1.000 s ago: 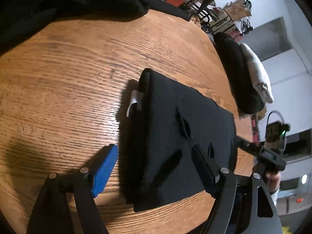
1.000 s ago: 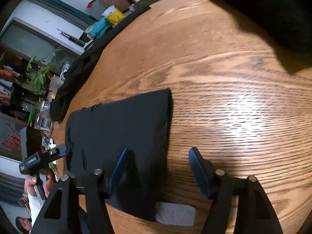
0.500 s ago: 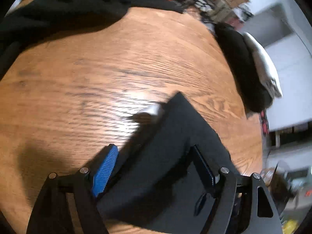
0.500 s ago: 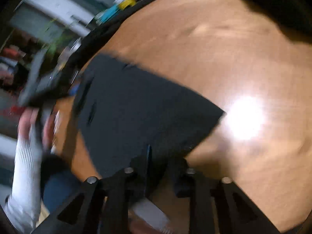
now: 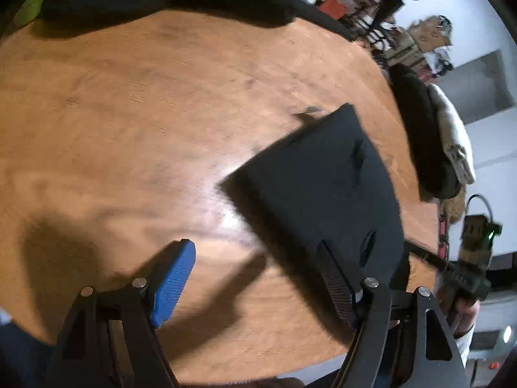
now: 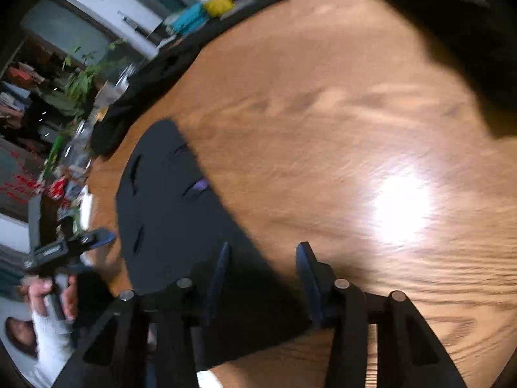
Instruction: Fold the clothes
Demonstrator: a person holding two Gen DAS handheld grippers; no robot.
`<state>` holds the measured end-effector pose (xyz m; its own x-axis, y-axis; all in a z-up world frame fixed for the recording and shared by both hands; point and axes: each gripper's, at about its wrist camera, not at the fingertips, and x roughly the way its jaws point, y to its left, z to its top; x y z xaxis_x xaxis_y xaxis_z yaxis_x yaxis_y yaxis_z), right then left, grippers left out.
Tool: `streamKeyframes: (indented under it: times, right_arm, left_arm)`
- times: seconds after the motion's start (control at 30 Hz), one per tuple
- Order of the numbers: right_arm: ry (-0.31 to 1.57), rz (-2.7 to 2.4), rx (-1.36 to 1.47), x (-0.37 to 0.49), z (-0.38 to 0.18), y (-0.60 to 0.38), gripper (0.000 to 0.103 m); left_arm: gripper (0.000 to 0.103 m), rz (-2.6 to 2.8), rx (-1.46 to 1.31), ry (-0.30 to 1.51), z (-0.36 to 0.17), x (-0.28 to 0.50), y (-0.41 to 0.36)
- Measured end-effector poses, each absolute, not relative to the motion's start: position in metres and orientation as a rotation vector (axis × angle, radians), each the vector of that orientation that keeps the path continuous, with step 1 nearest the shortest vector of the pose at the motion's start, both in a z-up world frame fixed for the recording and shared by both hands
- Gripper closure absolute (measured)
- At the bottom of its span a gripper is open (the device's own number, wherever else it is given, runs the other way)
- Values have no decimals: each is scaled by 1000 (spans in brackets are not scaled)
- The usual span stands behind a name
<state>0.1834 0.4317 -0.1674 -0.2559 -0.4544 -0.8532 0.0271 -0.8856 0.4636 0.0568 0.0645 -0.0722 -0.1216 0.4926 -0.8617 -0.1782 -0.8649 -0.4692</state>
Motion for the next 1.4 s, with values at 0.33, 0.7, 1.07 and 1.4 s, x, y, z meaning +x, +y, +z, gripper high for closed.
streamKeyframes:
  times: [0.33, 0.7, 1.07, 1.4]
  right_arm:
    - [-661, -2201, 1650, 280, -183, 368, 89]
    - [-778, -2274, 1617, 210, -169, 442, 25]
    - [-691, -2009, 1595, 97, -194, 410, 48]
    - [-587, -2577, 1554, 254, -179, 410, 75]
  left_arm:
    - [77, 1955, -1618, -111, -61, -35, 178]
    - [75, 1931, -1718, -123, -62, 15, 106]
    - [14, 1949, -1587, -673, -65, 136, 29]
    - [14, 2159, -1538, -497, -53, 182, 67]
